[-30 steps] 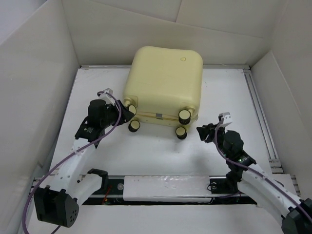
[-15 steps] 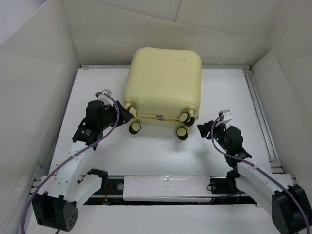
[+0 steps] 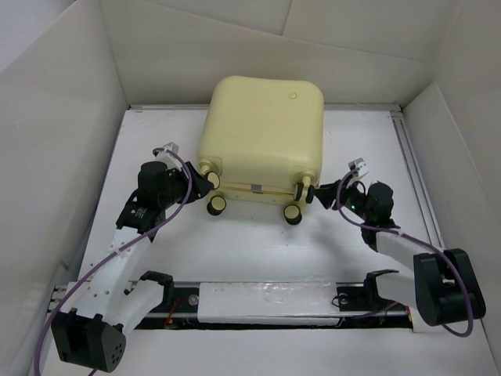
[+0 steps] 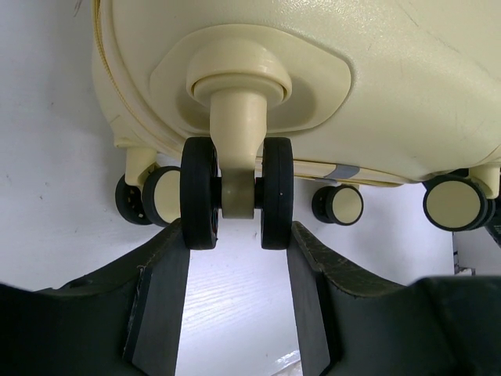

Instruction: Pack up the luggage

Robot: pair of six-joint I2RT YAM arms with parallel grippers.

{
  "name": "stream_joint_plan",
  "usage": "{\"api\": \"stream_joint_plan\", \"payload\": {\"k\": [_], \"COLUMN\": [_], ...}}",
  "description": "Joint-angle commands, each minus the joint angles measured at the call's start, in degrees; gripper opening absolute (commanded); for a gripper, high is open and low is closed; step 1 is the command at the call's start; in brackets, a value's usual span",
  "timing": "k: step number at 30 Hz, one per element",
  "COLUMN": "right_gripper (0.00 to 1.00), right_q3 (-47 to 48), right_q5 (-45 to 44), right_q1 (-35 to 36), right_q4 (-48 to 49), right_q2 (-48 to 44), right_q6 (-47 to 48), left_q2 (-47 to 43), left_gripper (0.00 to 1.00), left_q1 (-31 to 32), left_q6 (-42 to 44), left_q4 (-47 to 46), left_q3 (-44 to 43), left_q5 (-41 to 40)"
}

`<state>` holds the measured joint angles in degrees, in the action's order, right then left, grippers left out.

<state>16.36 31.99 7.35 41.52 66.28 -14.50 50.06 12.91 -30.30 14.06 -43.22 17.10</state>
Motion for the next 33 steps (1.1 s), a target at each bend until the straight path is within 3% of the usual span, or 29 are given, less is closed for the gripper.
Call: {"api": "stream_joint_plan", "payload": {"k": [1, 5, 9, 12, 14, 15, 26, 28, 29, 33], "right_gripper": [0.47, 0.36, 0.34, 0.27, 0.30, 0.38, 0.42, 0.37, 0.27, 0.13], "right_q3": [2.0, 2.5, 1.2, 0.6, 0.6, 0.6, 3.0, 3.7, 3.7, 4.2], "right_q5": [6.9, 8.0, 7.2, 5.6, 3.4, 2.4, -1.4, -1.4, -1.4, -1.4], "right_q1": [-1.0, -1.0, -1.0, -1.0, -0.2, -0.2, 0.3, 0.3, 0.3, 0.8], "right_q4": [7.3, 8.0, 9.5, 10.2, 9.6, 8.9, 5.9, 5.9, 5.9, 5.9], "right_q2": [2.4, 3.8, 3.8, 3.8, 3.8, 3.8, 5.6, 6.3, 7.0, 7.5], "right_q6": [1.5, 1.0, -0.6, -2.0, -2.0, -2.0, -2.5, -2.5, -3.1, -3.1], "left_q2": [-3.8, -3.8, -3.8, -3.8, -3.8, -4.4, -4.4, -4.4, -4.4, -4.9], "left_gripper": [0.00, 0.00, 0.00, 0.00, 0.00, 0.00, 0.00, 0.00, 0.00, 0.00], "left_q1": [-0.4, -0.4, -0.4, -0.4, -0.4, -0.4, -0.4, -0.4, -0.4, -0.4], "left_q6": [-0.5, -0.5, -0.5, -0.5, -0.5, -0.5, -0.5, -0.5, -0.5, -0.5], "left_q4": [-9.9, -9.9, -10.5, -11.0, -11.0, -11.0, -10.5, -10.5, -10.5, -10.5], "left_q3": [-2.8, -2.3, -1.8, -1.8, -1.8, -1.8, -1.8, -1.8, -1.8, -1.8], "left_q5": [1.3, 2.0, 2.6, 2.6, 2.6, 2.6, 2.6, 2.6, 2.6, 2.6]}}
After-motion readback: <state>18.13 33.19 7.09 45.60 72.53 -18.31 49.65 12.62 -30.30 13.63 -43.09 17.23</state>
